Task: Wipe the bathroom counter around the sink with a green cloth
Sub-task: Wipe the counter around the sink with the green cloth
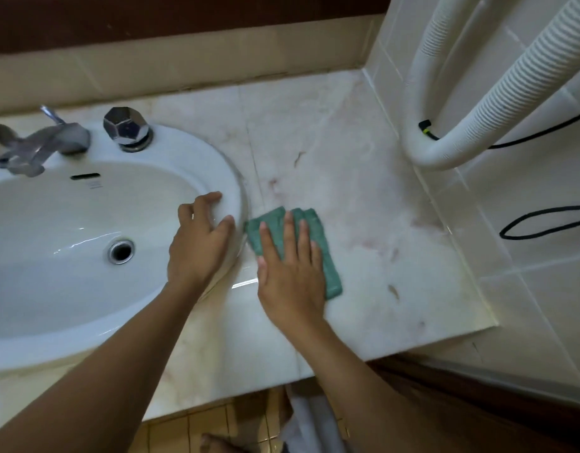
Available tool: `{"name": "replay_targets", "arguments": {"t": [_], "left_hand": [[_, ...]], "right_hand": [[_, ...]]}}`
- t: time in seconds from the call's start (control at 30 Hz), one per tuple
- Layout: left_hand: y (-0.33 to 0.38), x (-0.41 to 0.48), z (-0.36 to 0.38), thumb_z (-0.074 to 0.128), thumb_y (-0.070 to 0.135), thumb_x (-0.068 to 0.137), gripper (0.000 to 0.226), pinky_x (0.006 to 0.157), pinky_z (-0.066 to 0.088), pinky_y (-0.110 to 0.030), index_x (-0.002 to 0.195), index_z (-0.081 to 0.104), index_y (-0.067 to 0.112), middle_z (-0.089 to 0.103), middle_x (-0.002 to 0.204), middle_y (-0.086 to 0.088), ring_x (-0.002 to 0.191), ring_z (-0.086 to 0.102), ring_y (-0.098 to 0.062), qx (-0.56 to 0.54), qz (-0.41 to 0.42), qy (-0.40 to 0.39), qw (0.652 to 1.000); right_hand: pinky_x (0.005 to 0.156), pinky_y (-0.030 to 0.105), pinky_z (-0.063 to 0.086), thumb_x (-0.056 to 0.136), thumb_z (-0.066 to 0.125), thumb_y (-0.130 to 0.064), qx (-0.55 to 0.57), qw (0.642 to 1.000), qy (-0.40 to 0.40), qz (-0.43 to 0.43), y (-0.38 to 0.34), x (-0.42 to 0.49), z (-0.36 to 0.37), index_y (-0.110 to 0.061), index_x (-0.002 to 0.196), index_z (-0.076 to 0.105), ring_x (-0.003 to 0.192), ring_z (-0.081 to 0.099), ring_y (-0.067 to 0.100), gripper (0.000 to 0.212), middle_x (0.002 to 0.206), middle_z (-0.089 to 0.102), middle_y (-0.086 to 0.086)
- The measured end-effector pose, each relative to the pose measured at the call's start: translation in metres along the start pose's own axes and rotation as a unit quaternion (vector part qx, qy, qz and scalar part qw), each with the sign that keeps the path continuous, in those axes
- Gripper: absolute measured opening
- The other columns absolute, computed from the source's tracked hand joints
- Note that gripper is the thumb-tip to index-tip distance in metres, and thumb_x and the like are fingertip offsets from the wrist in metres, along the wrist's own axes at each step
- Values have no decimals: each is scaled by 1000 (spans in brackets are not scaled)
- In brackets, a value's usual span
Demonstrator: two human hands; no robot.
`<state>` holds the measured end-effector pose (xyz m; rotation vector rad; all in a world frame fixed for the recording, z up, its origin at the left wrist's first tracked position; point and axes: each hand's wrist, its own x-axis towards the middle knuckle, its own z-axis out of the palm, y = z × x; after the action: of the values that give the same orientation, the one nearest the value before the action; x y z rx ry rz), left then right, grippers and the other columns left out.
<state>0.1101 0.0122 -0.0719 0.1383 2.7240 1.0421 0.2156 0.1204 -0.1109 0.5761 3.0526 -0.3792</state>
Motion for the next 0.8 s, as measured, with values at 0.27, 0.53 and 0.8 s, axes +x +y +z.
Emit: {"name": "replay_targets", "arguments": {"t": [0.27,0.53,0.8], "left_hand": [[-28,-42,-13,34,44,98,45,86,38,-35,142,38,34,55,134,4,116,55,-23,110,17,0,994],[-105,-130,-45,21,47,94,58,112,16,-37,149,31,32,29,156,9,146,18,-13,194,56,60,978],[-168,-218,-78,37,45,92,54,107,28,-54,143,43,25,24,158,2,141,27,-21,62,-49,186,979]], "right_hand": [[116,42,11,97,19,-46,-9,996,-30,-79,56,-39,-15,-39,152,13,149,2,24,55,162,5,1],[116,48,10,101,25,-40,2,997,-12,76,60,45,-18,-31,153,13,148,3,30,54,162,5,9],[116,50,10,100,30,-37,31,998,-1,60,-29,-64,1,-31,153,10,147,2,34,57,161,3,13]]}}
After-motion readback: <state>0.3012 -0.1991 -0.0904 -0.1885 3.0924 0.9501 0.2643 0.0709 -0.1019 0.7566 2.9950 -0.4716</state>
